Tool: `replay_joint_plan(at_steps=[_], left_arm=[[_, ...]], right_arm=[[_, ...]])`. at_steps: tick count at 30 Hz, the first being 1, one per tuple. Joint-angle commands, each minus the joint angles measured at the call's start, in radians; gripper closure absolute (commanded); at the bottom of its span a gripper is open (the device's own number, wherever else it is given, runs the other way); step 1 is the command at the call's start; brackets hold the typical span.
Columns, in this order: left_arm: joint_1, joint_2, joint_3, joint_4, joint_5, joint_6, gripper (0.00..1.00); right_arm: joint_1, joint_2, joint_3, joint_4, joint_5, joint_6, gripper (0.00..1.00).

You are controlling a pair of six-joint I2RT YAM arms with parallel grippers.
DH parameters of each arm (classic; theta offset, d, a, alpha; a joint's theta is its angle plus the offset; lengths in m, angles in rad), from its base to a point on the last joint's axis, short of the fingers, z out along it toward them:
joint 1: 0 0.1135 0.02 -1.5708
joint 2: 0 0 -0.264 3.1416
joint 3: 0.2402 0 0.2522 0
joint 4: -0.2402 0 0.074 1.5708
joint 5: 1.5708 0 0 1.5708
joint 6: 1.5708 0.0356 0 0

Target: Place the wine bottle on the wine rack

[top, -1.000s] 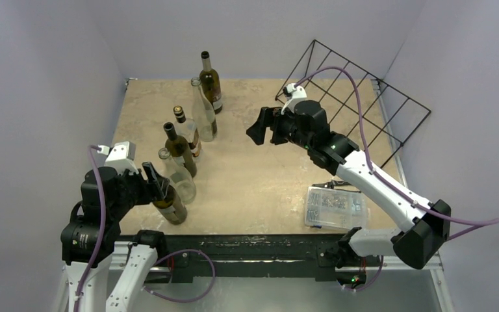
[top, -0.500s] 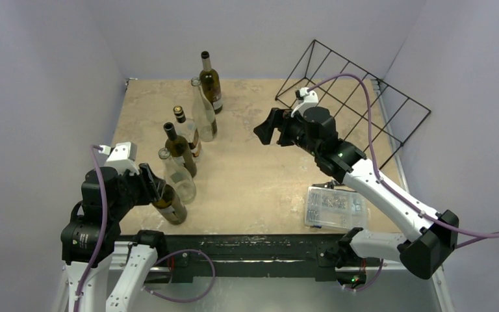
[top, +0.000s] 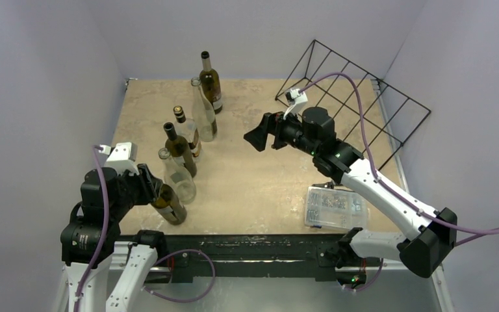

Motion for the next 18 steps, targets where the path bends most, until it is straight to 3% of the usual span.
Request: replay_joint_plan(at_steps=[1, 5, 18], left_arm=[[0.003, 0.0, 0.054, -0.022, 0.007, 0.014, 0.84], [0.004, 0.0, 0.078, -0.031, 0.019, 0.014, 1.0], [0.004, 0.011, 0.127, 0.037, 0.213, -0.037, 1.0]], right_arm=[[0.022, 0.007, 0.004, 0.043, -0.064, -0.063, 0.01], [0.048, 0.02, 0.012, 0.038, -0.066, -0.087, 0.01], [0.201, 0.061, 0.037, 0.051, -0.076, -0.209, 0.03]])
